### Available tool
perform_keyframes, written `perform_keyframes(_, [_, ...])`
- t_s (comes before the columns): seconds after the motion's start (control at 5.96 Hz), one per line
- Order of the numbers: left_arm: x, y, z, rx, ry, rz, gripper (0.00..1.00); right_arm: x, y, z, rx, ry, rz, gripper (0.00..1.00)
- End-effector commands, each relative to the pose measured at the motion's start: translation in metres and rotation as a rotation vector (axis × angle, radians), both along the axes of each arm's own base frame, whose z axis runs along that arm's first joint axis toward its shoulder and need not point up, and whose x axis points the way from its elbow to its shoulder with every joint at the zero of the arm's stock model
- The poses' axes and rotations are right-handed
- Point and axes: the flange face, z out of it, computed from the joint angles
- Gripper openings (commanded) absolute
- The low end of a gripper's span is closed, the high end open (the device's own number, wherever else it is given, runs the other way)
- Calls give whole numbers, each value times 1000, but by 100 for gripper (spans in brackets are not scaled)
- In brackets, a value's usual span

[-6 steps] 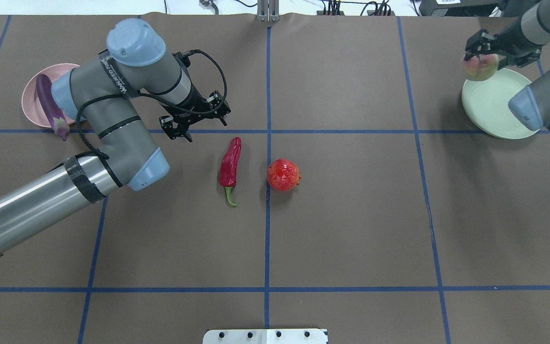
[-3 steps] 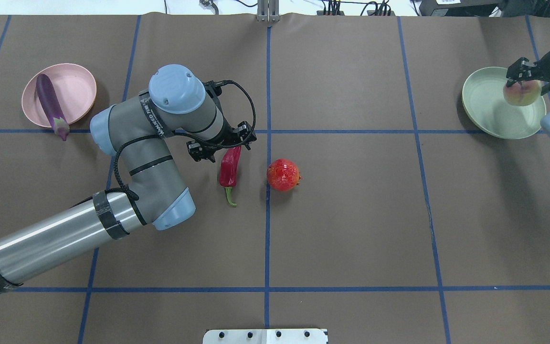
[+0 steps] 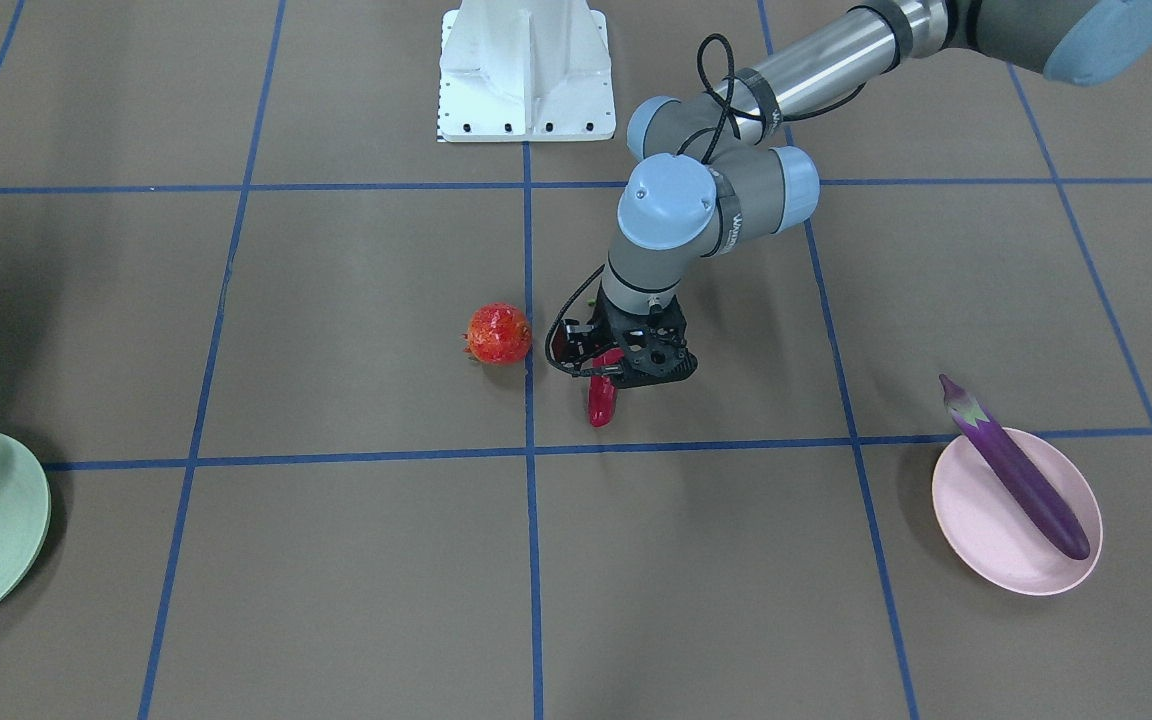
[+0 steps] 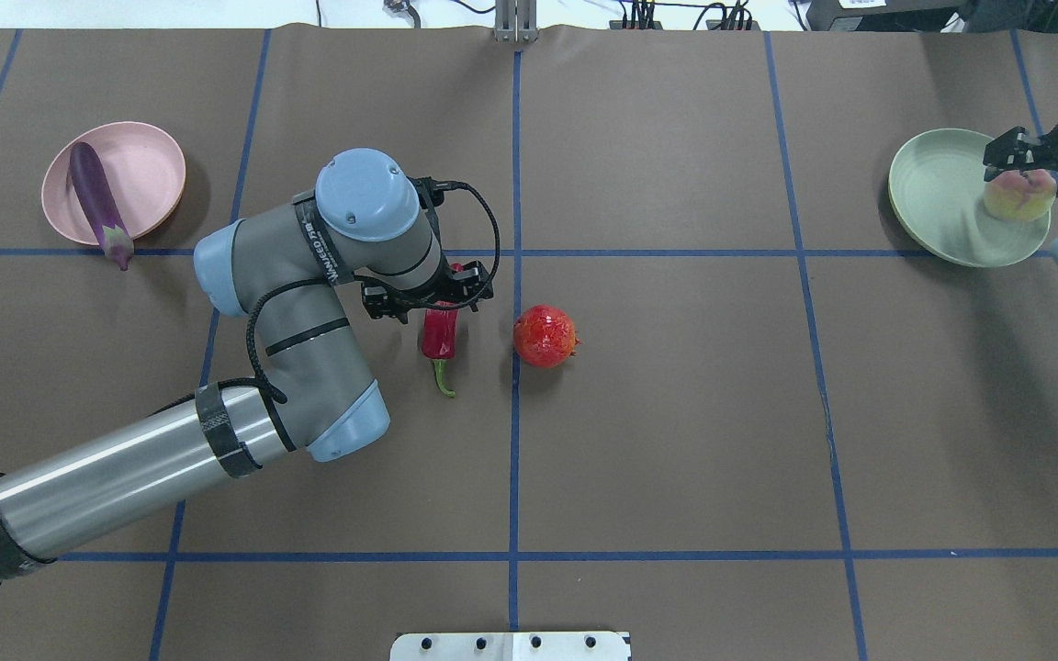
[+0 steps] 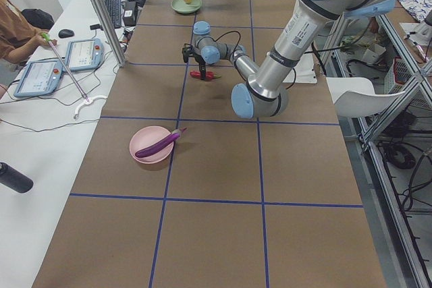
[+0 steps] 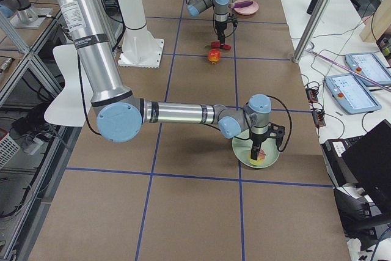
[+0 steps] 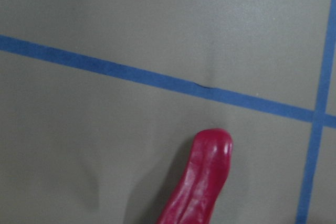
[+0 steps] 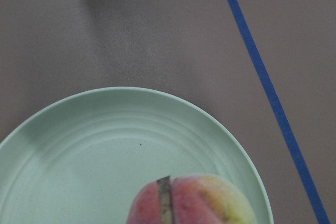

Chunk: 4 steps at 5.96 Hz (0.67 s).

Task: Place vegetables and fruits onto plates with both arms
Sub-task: 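Grasp the red chili with the left gripper while the right releases the peach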

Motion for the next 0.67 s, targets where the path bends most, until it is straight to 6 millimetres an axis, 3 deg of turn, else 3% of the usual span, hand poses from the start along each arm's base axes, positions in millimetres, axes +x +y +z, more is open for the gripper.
perform_keyframes(0.0, [11, 8, -8, 27, -4, 45, 39, -1, -2, -27, 63, -16, -20, 100])
perform_keyframes(0.17, [10, 8, -11, 29, 1, 47, 0, 0, -4, -53, 101, -30, -18, 100])
perform_keyframes(0.34, [6, 4, -15, 33, 7, 37, 0, -4, -5, -78, 135, -52, -12, 100])
perform_keyframes(0.5, [-19, -15, -25, 47, 25, -1, 0, -44, 9, -124, 180, -112, -45, 100])
